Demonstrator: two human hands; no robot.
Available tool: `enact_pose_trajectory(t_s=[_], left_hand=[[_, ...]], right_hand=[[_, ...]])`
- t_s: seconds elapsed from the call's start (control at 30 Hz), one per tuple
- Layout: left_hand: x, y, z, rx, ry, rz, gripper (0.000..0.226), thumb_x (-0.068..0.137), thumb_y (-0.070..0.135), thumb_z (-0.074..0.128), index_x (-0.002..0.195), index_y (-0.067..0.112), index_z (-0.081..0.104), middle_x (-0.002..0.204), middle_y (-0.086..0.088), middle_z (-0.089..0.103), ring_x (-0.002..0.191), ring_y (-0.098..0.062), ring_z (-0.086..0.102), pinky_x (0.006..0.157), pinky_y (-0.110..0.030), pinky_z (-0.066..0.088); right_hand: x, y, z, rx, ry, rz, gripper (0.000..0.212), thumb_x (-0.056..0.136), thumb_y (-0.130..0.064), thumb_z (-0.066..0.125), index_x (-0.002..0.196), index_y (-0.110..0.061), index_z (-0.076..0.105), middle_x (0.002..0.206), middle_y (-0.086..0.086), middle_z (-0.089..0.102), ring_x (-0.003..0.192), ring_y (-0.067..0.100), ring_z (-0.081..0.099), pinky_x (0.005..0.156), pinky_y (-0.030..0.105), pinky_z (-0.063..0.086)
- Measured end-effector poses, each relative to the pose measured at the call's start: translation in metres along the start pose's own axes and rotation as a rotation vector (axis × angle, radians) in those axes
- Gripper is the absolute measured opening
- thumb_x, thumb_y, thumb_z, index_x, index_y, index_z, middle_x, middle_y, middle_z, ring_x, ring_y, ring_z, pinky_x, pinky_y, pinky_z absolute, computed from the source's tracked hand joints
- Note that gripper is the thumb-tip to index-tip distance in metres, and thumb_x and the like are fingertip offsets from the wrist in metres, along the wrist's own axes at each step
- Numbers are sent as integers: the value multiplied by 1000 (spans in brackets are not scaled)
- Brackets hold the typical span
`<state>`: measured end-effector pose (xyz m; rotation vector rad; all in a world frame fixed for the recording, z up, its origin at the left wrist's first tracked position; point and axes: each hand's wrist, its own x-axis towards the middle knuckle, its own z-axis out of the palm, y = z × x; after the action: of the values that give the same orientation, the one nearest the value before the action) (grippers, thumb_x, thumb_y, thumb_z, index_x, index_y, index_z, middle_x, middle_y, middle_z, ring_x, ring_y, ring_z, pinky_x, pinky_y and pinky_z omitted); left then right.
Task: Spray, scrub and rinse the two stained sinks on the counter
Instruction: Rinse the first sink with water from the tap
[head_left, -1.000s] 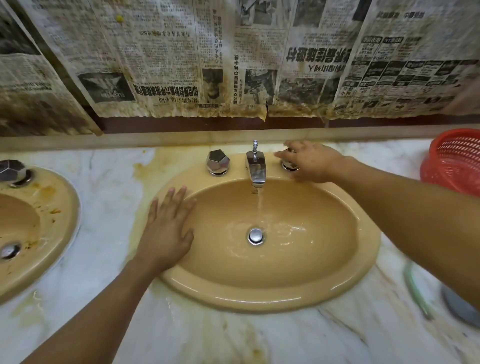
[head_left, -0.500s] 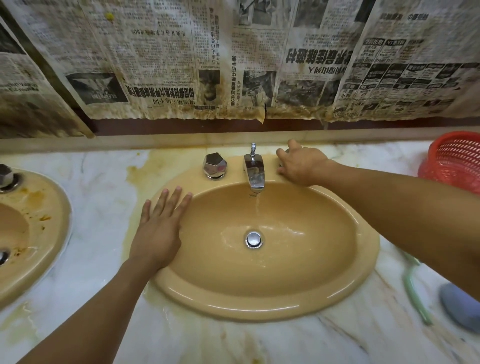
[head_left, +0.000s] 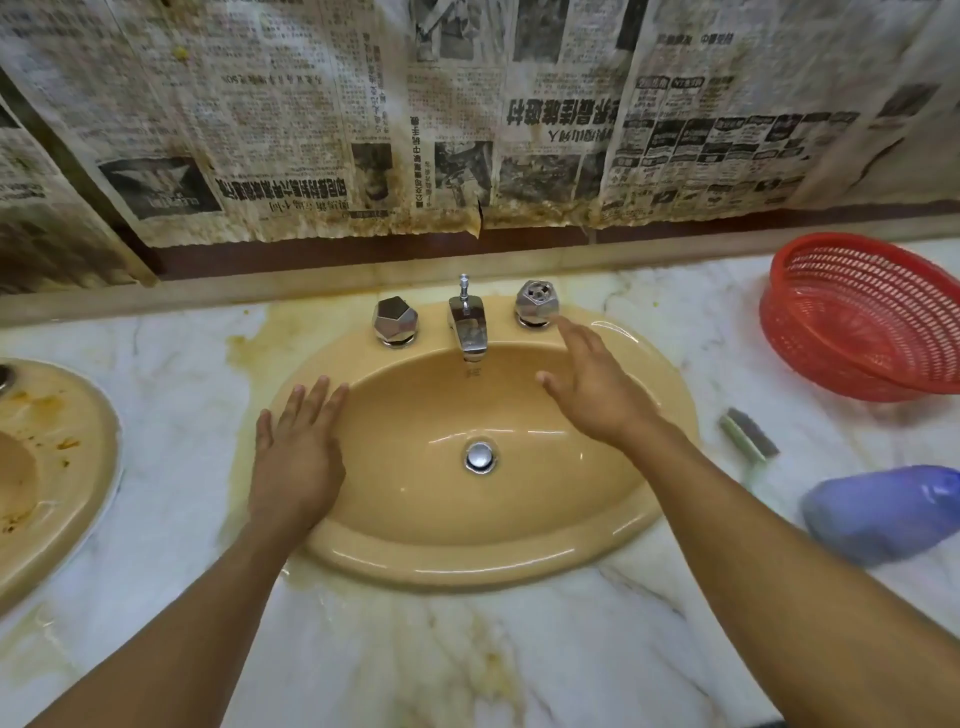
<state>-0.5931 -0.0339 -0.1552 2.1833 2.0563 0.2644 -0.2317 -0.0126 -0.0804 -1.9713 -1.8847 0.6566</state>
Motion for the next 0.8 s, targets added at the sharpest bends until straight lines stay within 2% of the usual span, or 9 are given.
enact_pose_trajectory(t_s=[0.1, 0.23, 0.33, 0.4, 0.47, 0.53, 0.6, 0.7, 0.8], left_hand=[[-33, 27, 2, -75, 16, -7, 63, 94, 25, 58, 155, 27, 42, 167, -3, 30, 153, -37, 23, 118, -63, 23], [-66, 97, 3, -387, -80, 29, 59, 90, 34, 59, 149, 26, 52, 160, -6, 43, 147, -29, 40, 117, -56, 32], [-80, 169, -2, -591, -93, 106, 54, 86, 35, 59, 138, 20, 62, 148, -4, 57, 135, -26, 53, 113, -46, 41], [-85, 223, -9, -684, -114, 130, 45, 90, 32, 66, 133, 21, 65, 138, 3, 62, 121, -23, 60, 107, -41, 45], [-88, 275, -12, -730, -161, 142, 43, 93, 30, 70, 134, 23, 63, 134, 5, 62, 117, -19, 61, 102, -36, 48], [-89, 322, -11, -729, -218, 148, 47, 93, 33, 70, 138, 22, 61, 132, 3, 62, 116, -18, 61, 98, -34, 49], [-88, 363, -6, -689, -277, 147, 53, 93, 37, 70, 142, 20, 57, 133, -1, 61, 119, -19, 60, 97, -32, 48], [-85, 413, 9, -587, -381, 138, 65, 92, 40, 69, 148, 17, 47, 140, -8, 55, 128, -25, 56, 100, -34, 46], [-83, 447, 27, -484, -469, 100, 70, 91, 43, 70, 146, 10, 44, 141, -14, 51, 128, -32, 54, 101, -38, 48]], right_hand=[[-69, 12, -10, 152, 78, 72, 77, 99, -38, 63, 162, -26, 21, 164, 2, 31, 146, 24, 37, 119, 43, 34], [-155, 25, -34, 384, 190, 191, 70, 97, -36, 68, 157, -34, 33, 149, -8, 49, 132, 11, 50, 109, 35, 42], [-210, 45, -59, 502, 300, 310, 48, 94, -38, 70, 138, -38, 50, 124, -16, 61, 115, 4, 58, 95, 29, 47], [-238, 64, -79, 547, 425, 408, 33, 94, -34, 72, 123, -33, 56, 112, -15, 65, 106, 2, 61, 86, 26, 49], [-259, 87, -98, 564, 579, 514, 29, 92, -32, 74, 115, -26, 59, 103, -13, 66, 99, 5, 63, 79, 24, 49], [-270, 112, -114, 623, 714, 595, 36, 88, -32, 78, 116, -26, 55, 102, -9, 67, 100, 14, 66, 75, 22, 46], [-270, 138, -127, 723, 769, 620, 55, 84, -37, 83, 125, -32, 47, 114, -3, 66, 106, 17, 66, 78, 25, 48], [-259, 166, -142, 784, 679, 567, 85, 80, -38, 86, 145, -35, 32, 128, -1, 55, 116, 18, 60, 88, 29, 49], [-239, 180, -144, 796, 520, 500, 101, 75, -34, 90, 153, -30, 26, 133, -2, 49, 119, 15, 54, 86, 26, 48]])
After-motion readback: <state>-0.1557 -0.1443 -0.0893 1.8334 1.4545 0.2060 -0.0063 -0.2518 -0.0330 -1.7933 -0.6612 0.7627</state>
